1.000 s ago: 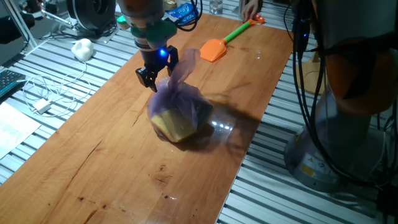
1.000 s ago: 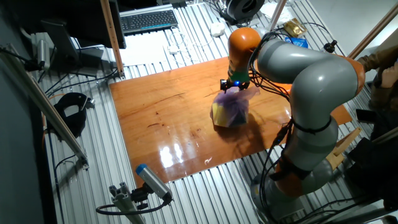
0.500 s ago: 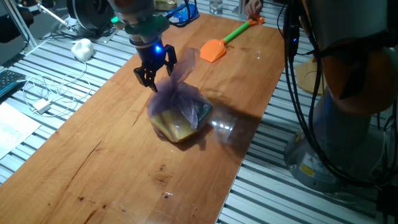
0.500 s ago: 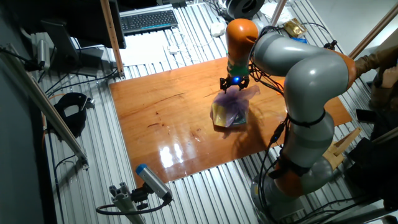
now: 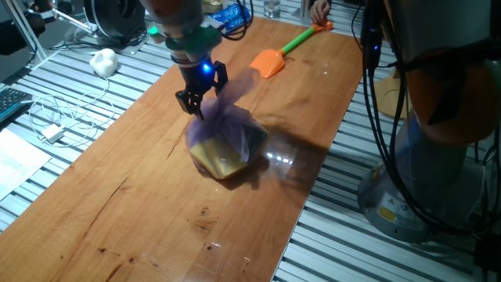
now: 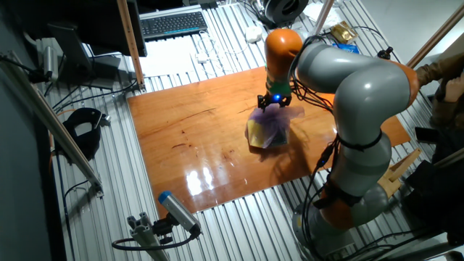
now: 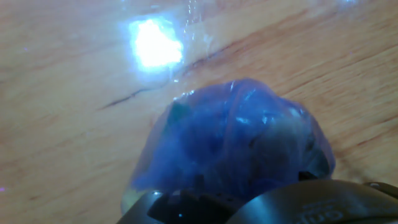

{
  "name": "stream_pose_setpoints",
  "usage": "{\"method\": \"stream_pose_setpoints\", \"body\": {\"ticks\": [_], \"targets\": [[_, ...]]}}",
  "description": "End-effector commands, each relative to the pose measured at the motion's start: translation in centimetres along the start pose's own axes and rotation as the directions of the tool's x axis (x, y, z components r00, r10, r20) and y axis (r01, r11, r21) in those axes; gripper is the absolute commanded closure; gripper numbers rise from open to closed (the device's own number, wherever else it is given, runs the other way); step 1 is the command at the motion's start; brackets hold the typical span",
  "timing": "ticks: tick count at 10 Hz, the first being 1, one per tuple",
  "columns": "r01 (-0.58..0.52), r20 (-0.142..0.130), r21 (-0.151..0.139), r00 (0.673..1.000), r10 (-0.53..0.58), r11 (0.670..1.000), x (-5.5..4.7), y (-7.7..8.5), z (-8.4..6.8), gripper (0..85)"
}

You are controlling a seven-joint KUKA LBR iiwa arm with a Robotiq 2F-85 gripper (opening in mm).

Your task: Pick up a bag of things

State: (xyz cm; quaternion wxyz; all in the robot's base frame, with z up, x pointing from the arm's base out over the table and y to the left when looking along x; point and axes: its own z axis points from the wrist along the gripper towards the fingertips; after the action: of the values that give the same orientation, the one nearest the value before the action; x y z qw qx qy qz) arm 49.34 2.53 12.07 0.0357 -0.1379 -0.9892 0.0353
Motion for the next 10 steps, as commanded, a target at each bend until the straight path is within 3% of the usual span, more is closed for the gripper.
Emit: {"method": "stream_pose_setpoints", "body": {"ticks": [1, 3, 4, 5, 6, 7, 10], "targets": [[-0.006, 0.014, -0.001, 1.000, 0.006, 1.000, 0.1, 0.2, 0.6, 17.0], [-0.002, 0.063, -0.001, 0.998, 0.002, 1.000, 0.2, 0.5, 2.3, 17.0], [0.003, 0.084, 0.000, 0.996, -0.003, 1.000, 0.1, 0.7, 3.0, 34.0], [0.032, 0.095, 0.016, 0.995, -0.033, 0.999, 0.0, 0.7, 3.2, 34.0], [0.072, 0.100, 0.015, 0.992, -0.073, 0.997, -0.1, 0.6, 3.2, 51.0], [0.111, 0.094, -0.010, 0.989, -0.110, 0.994, -0.2, 0.6, 3.1, 85.0], [0.157, 0.084, -0.055, 0.985, -0.152, 0.986, -1.0, 0.3, 1.2, 85.0]]}}
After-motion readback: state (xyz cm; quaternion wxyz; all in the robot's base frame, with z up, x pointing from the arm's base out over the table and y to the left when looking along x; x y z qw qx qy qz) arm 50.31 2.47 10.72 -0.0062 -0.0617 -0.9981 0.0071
